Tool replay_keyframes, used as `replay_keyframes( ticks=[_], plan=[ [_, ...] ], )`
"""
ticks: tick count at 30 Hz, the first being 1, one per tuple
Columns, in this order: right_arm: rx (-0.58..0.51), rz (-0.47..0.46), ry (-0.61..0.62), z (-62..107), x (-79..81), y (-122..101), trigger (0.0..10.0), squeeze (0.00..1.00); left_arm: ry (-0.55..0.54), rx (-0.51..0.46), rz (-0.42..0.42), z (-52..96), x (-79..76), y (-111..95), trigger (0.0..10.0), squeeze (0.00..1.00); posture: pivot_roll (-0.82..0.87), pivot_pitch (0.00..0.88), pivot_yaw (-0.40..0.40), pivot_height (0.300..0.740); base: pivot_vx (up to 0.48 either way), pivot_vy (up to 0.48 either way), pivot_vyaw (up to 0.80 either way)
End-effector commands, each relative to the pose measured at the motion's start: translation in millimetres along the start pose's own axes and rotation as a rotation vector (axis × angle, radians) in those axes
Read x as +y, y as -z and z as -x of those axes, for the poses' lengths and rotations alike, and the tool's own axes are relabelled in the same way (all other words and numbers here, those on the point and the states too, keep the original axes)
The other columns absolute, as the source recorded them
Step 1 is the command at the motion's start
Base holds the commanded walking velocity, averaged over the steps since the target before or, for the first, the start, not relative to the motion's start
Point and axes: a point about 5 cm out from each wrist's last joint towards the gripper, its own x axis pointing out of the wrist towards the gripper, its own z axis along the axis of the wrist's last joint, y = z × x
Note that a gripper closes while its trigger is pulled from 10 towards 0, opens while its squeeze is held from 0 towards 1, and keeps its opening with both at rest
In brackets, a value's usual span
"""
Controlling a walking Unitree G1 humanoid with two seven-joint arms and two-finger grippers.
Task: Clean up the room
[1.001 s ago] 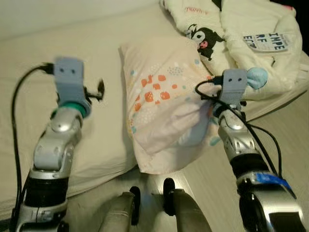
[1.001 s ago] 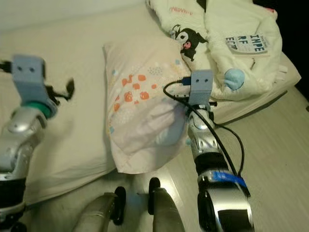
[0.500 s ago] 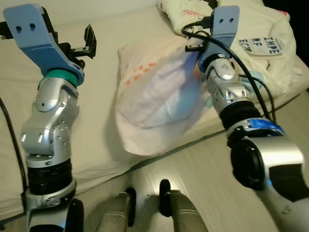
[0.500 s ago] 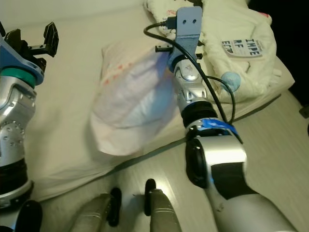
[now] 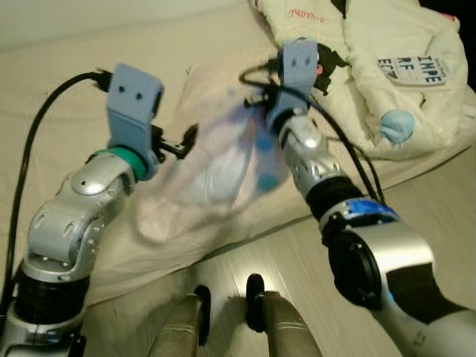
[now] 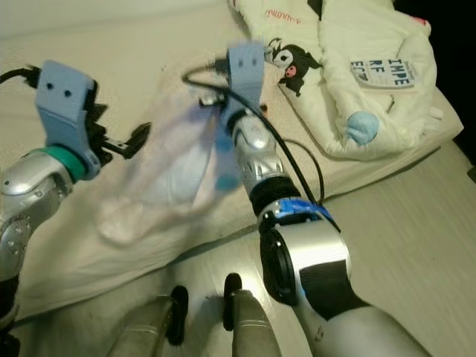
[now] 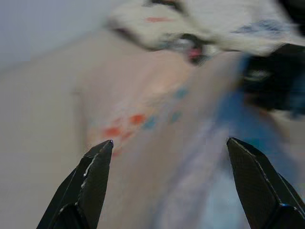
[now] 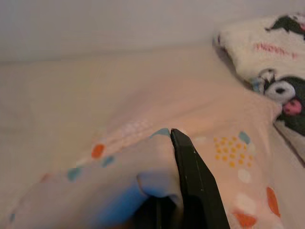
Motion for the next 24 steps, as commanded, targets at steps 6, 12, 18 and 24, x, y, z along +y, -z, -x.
replay_keyframes(
  ticks=[6,12,18,24],
  plan=[
    [-0.06,-0.017,0.024,-3.7,-6.8,-16,10.0,0.0,0.122,-0.003,-0.047,-9.6,-29.5,6,10.0,0.0,0.01,0.241,0.032,0.74,0.0,0.0,0.0],
    [-0.111,-0.029,0.009,-7.7,-6.4,-31,10.0,0.0,0.115,-0.013,-0.276,-24.9,-41.4,17,10.0,0.0,0.0,0.234,0.029,0.74,0.0,0.0,0.0],
    [-0.16,-0.054,-0.028,-8.3,-0.1,-39,10.0,0.0,0.075,-0.022,-0.329,-38.9,-45.0,19,10.0,0.0,0.0,0.232,0.03,0.74,0.0,0.0,0.0],
    [-0.2,-0.082,-0.062,-6.3,6.7,-42,10.0,0.0,0.007,-0.026,-0.369,-57.1,-44.6,21,10.0,0.0,0.0,0.229,0.033,0.74,0.0,0.0,0.0]
  ],
)
